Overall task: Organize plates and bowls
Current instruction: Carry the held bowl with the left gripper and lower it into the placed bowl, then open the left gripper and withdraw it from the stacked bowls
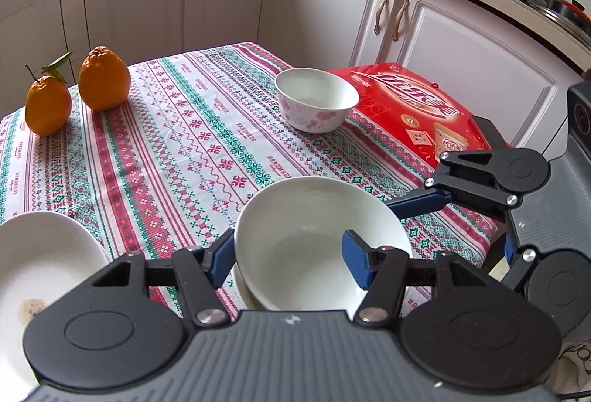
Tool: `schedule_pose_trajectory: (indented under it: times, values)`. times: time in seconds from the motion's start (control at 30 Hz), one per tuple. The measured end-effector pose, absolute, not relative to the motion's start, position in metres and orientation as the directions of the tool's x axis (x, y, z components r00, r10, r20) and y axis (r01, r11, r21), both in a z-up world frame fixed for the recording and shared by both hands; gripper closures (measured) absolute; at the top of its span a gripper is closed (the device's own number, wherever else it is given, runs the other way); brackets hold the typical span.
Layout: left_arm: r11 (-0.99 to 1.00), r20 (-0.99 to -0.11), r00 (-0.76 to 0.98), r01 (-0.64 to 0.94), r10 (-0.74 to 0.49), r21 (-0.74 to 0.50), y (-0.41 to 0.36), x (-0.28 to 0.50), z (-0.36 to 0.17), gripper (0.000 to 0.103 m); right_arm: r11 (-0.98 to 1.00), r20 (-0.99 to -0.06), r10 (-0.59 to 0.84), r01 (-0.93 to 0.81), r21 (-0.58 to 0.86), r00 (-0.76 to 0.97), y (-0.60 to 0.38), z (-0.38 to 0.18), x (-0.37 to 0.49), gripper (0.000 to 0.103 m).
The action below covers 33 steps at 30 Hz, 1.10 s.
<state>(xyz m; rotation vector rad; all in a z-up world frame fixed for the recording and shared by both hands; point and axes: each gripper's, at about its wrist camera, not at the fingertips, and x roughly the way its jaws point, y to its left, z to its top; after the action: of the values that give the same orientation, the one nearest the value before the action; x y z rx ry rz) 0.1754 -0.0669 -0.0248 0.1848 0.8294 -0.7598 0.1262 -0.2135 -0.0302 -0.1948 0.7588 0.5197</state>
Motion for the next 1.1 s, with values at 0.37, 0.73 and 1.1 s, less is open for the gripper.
schedule_pose_trajectory:
  times: [0.37,0.73,1.1]
  values:
    - [0.723,-0.722,0.435,0.679,-0.538,-0.130,-0.066,0.174,-0.028,0.042,0.856,-0.706,0.382,-0.517,0.027,0.596,-0.214,-0.035,0.129,0.013]
    - [0.732,-0.703,0.469,0.673,-0.535,-0.109,-0.051,0.172,-0.017,0.035,0.866,-0.650,0.392,-0.499,0.022,0.652,-0.224,-0.019,0.122,0.000]
    - [0.748,-0.702,0.493,0.658,-0.515,-0.087,-0.043,0.171,-0.014,0.034,0.901,-0.665,0.346,-0.431,0.039,0.662,-0.231,-0.028,0.131,0.000]
